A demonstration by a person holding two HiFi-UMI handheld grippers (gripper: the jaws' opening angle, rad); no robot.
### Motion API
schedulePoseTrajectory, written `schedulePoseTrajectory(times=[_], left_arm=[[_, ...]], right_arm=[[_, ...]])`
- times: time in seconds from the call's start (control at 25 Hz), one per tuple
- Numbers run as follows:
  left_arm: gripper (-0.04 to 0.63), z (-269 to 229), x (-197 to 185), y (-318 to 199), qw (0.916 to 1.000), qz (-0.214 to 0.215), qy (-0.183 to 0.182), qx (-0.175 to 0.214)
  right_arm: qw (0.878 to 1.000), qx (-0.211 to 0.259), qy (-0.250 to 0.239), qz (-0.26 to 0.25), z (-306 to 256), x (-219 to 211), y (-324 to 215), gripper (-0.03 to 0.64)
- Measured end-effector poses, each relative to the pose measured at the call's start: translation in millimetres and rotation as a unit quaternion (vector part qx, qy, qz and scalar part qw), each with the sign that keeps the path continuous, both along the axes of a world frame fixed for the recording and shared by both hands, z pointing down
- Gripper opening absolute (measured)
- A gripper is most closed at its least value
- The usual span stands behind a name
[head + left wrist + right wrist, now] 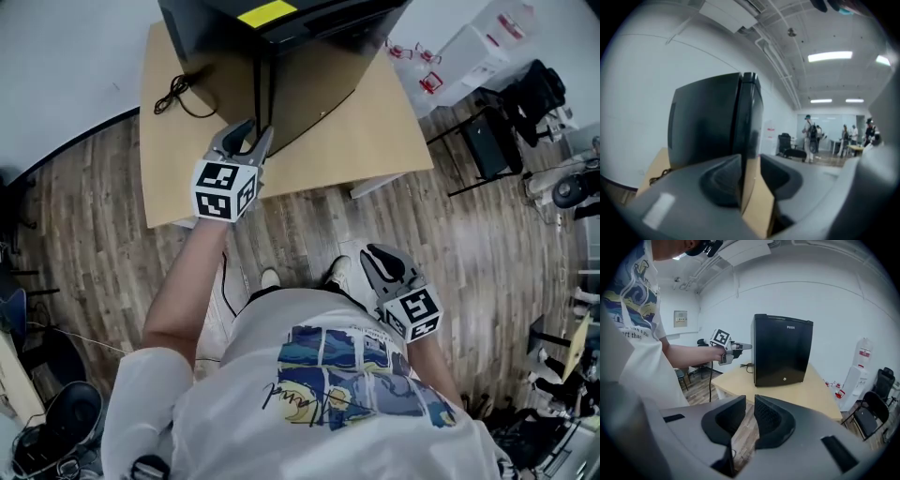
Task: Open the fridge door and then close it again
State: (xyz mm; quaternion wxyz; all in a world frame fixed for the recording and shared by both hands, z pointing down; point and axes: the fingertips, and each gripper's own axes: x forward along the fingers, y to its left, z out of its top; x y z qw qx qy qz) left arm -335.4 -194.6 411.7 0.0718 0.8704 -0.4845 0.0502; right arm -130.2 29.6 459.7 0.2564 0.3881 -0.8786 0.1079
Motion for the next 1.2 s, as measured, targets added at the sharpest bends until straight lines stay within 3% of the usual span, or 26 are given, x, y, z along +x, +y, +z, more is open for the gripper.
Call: schedulePoseTrajectory(times=[0.28,1.2], left_arm=[[0.140,5,4,-30,0.9997,-0.020,-0.015,0.004],[0.144,4,6,-49,0.9989,-0.044,-0.015,0.009]], right_arm=[[1.000,0.001,0.006,0.029,0,26,-8,0.046],[1.000,-0.013,0.009,0.016,6,33,-15,0.044]])
